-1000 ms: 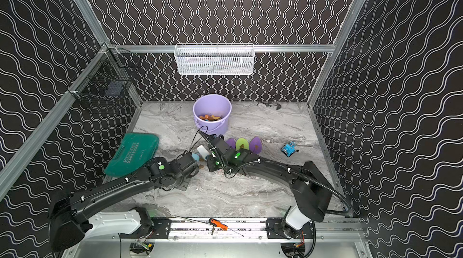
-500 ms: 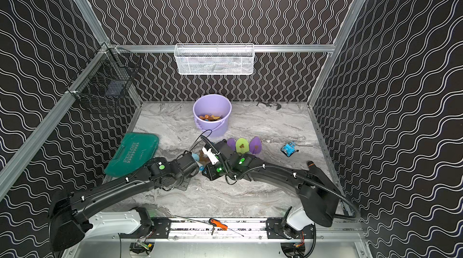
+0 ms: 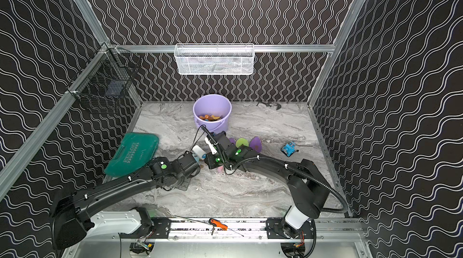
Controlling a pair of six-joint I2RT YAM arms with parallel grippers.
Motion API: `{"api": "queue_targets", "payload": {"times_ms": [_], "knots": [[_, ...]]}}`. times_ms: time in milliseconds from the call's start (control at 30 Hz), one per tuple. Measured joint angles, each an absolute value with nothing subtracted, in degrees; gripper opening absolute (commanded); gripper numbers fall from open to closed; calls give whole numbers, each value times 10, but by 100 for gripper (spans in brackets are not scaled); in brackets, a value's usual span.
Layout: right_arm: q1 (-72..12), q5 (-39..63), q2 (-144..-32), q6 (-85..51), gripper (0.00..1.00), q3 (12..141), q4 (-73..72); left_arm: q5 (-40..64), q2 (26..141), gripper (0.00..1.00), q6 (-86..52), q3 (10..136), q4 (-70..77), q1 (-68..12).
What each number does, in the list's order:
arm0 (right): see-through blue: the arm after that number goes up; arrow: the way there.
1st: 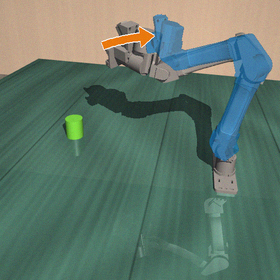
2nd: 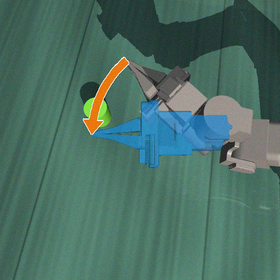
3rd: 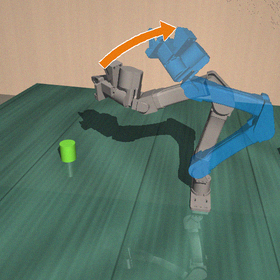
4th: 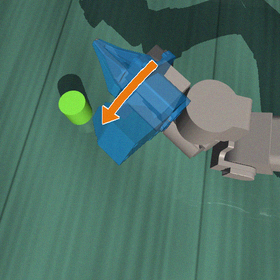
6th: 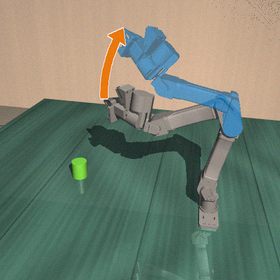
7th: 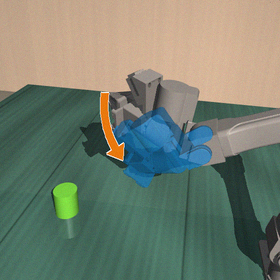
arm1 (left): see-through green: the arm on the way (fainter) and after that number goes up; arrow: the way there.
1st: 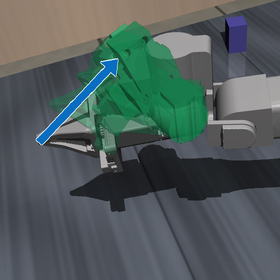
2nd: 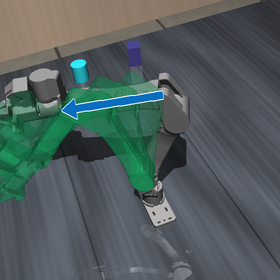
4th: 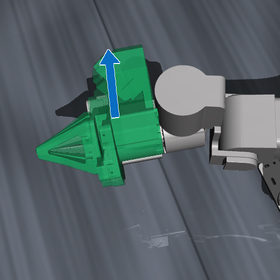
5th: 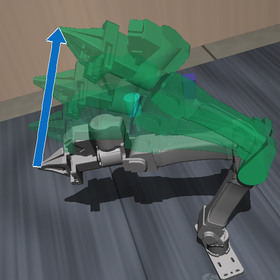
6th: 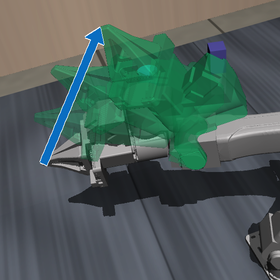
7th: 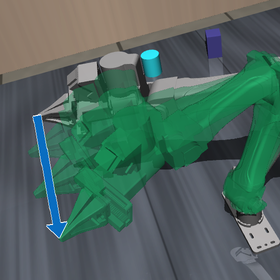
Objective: Brush the soil off the hand trowel and place it into the bucket
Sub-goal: Brush off the soil from the hand trowel.
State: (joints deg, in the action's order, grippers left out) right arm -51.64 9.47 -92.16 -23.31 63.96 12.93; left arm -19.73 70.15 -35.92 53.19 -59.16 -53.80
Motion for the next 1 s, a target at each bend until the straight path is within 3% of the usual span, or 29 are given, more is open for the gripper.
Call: {"api": "queue_targets", "payload": {"times_ms": [300, 633, 1000], "knots": [[-521, 147, -882, -245, 0, 603, 104, -196, 717, 0, -359, 531, -586, -538], [-527, 175, -929, -251, 0, 588, 90, -189, 708, 0, -359, 529, -588, -536], [-455, 173, -970, -251, 0, 617, 74, -184, 710, 0, -359, 528, -583, -536]]}}
